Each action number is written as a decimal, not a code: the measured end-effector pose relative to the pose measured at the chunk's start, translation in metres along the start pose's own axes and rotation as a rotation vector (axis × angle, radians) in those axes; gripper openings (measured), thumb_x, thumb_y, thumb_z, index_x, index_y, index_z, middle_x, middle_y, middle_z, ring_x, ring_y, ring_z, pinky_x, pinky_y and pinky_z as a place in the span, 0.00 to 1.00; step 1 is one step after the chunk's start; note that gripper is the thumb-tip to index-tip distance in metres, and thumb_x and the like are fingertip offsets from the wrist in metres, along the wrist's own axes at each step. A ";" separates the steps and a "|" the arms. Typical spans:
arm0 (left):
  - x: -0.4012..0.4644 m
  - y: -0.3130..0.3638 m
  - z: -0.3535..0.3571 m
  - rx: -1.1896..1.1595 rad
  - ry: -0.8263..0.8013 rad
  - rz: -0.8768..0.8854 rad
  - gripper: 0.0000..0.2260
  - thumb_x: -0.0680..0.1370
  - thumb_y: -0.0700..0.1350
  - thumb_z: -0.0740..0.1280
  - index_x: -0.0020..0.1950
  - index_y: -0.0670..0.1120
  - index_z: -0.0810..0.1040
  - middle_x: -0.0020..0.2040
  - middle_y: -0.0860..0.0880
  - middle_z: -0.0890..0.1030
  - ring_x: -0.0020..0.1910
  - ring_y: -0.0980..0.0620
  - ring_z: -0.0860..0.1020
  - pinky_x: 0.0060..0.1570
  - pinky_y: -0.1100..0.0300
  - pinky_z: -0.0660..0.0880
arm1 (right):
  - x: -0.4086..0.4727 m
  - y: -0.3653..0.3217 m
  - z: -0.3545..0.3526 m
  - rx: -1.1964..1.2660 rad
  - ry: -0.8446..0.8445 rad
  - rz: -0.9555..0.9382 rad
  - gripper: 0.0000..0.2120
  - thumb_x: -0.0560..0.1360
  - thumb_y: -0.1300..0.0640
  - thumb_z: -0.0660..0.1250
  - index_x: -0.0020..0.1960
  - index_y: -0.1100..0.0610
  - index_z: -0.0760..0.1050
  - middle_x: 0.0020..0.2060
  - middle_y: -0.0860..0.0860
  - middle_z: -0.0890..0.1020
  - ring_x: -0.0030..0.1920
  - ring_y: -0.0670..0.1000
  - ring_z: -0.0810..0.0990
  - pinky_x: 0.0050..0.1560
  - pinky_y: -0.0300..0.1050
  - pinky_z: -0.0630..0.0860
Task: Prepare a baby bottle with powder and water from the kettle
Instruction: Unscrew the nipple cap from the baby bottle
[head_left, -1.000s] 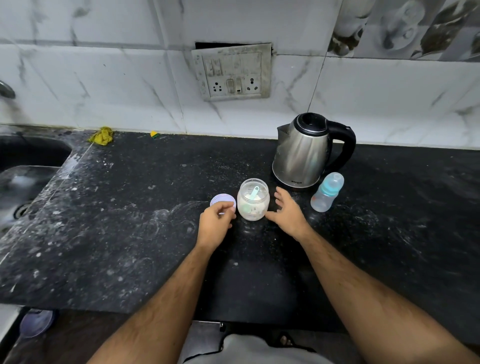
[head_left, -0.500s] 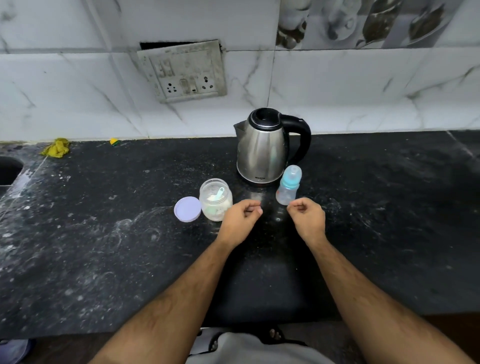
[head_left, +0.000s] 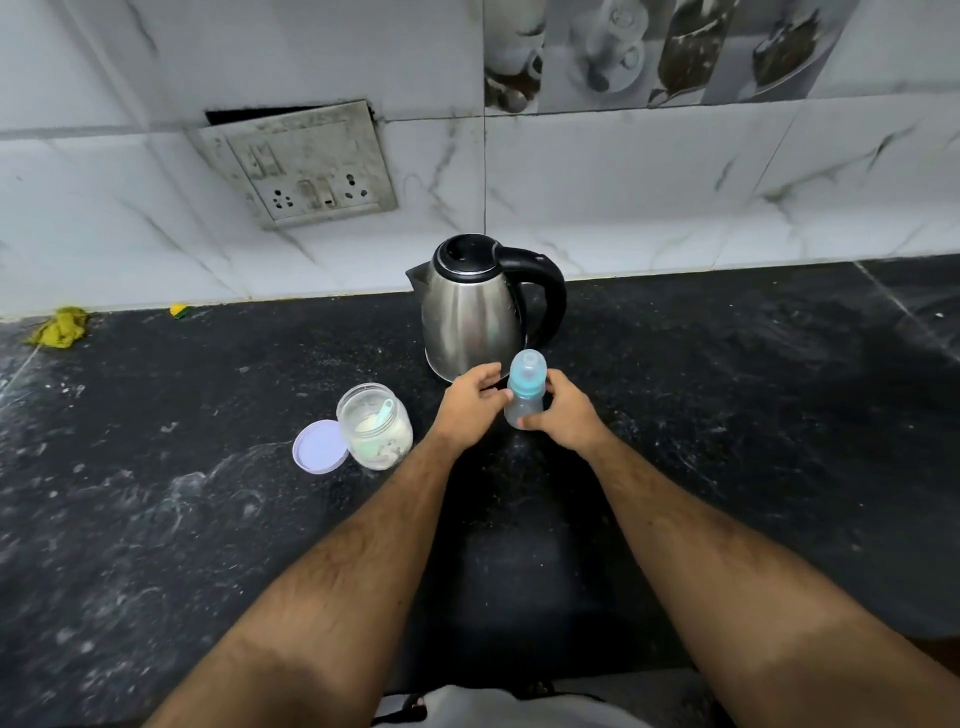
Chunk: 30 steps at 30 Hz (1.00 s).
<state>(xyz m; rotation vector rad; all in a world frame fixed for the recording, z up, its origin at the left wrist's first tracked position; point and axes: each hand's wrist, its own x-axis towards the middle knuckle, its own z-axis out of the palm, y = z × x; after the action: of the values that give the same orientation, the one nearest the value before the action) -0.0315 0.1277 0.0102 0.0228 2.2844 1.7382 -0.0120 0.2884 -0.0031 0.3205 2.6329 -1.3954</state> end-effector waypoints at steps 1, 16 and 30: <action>0.000 0.000 0.001 -0.005 -0.004 0.003 0.24 0.77 0.36 0.70 0.73 0.40 0.70 0.69 0.43 0.76 0.65 0.47 0.77 0.66 0.47 0.73 | 0.001 0.000 0.000 -0.009 -0.002 -0.007 0.29 0.65 0.61 0.79 0.64 0.57 0.73 0.55 0.51 0.81 0.55 0.52 0.79 0.53 0.44 0.72; -0.031 0.014 -0.015 -0.185 -0.219 0.121 0.18 0.73 0.33 0.74 0.61 0.42 0.78 0.53 0.47 0.84 0.51 0.56 0.83 0.52 0.64 0.78 | -0.046 0.006 -0.002 0.283 -0.107 -0.056 0.18 0.68 0.63 0.76 0.53 0.65 0.72 0.46 0.60 0.82 0.46 0.54 0.80 0.53 0.60 0.77; -0.051 0.009 -0.008 -0.174 -0.240 0.126 0.14 0.74 0.37 0.73 0.59 0.43 0.77 0.53 0.44 0.85 0.53 0.48 0.84 0.55 0.55 0.80 | -0.088 0.006 0.002 0.384 -0.142 -0.097 0.21 0.73 0.64 0.74 0.65 0.58 0.75 0.55 0.53 0.85 0.55 0.50 0.84 0.59 0.48 0.80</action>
<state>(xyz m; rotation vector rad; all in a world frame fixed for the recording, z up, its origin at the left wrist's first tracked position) 0.0148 0.1134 0.0313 0.3288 1.9934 1.8772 0.0751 0.2798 0.0108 0.1278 2.2850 -1.8801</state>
